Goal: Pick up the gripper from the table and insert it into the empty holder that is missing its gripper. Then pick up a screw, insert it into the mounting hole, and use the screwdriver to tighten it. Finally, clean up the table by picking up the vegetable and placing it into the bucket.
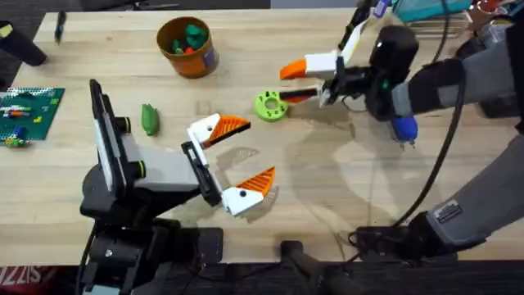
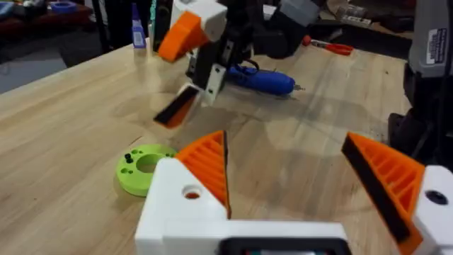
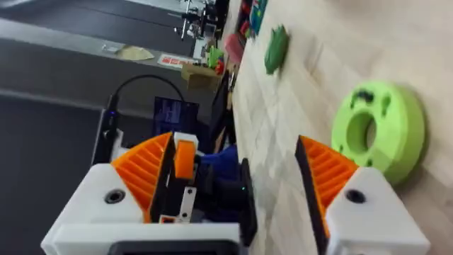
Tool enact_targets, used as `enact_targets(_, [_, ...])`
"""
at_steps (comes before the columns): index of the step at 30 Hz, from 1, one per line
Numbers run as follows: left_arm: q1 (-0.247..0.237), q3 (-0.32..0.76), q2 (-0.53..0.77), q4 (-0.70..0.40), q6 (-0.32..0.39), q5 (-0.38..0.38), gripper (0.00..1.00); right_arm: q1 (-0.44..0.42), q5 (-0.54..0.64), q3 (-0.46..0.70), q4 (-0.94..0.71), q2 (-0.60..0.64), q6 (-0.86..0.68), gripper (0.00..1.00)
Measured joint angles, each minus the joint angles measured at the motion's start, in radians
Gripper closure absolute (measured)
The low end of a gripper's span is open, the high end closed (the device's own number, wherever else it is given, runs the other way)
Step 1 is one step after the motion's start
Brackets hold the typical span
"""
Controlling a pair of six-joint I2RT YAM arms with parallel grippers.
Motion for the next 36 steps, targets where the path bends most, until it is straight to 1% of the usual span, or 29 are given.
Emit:
enact_targets(4, [0.0, 0.0, 0.0, 0.0, 0.0, 0.0, 0.016, -0.032, -0.024, 0.058, -0.002, 0.0, -0.028, 0.059])
enact_targets(7, [0.0, 0.0, 0.0, 0.0, 0.0, 0.0, 0.015, -0.062, -0.036, 0.088, -0.052, 0.0, -0.067, 0.052])
enact_targets(11, [0.0, 0.0, 0.0, 0.0, 0.0, 0.0, 0.015, -0.112, -0.029, 0.115, -0.186, 0.0, -0.168, 0.021])
enact_targets(14, [0.0, 0.0, 0.0, 0.0, 0.0, 0.0, 0.015, -0.14, 0.025, 0.142, -0.355, 0.0, -0.287, 0.01])
enact_targets(17, [0.0, 0.0, 0.0, 0.0, 0.003, 0.0, 0.015, -0.146, 0.137, 0.182, -0.586, 0.0, -0.418, 0.01])
enact_targets(19, [0.0, 0.0, 0.0, 0.0, 0.003, 0.0, 0.015, -0.145, 0.231, 0.217, -0.751, 0.0, -0.512, 0.01])
enact_targets(22, [0.0, 0.0, 0.0, 0.0, 0.003, 0.0, 0.015, -0.142, 0.347, 0.303, -1.035, -0.006, -0.661, 0.009])
enact_targets(25, [0.0, 0.0, 0.0, 0.0, 0.003, 0.0, 0.014, -0.131, 0.508, 0.39, -1.304, -0.038, -0.81, 0.009])
enact_targets(27, [0.0, 0.0, 0.0, 0.0, 0.003, 0.0, 0.014, -0.112, 0.623, 0.429, -1.451, -0.081, -0.897, 0.009])
enact_targets(29, [0.0, 0.0, 0.0, 0.0, 0.003, 0.0, 0.014, -0.074, 0.74, 0.463, -1.568, -0.137, -0.956, 0.01])
enact_targets(31, [0.0, 0.0, 0.0, 0.0, 0.003, 0.0, 0.015, -0.014, 0.849, 0.485, -1.64, -0.204, -0.991, 0.009])
enact_targets(36, [0.0, 0.0, 0.0, 0.0, 0.003, 0.0, 0.014, 0.188, 1.141, 0.506, -1.774, -0.351, -1.001, 0.008])
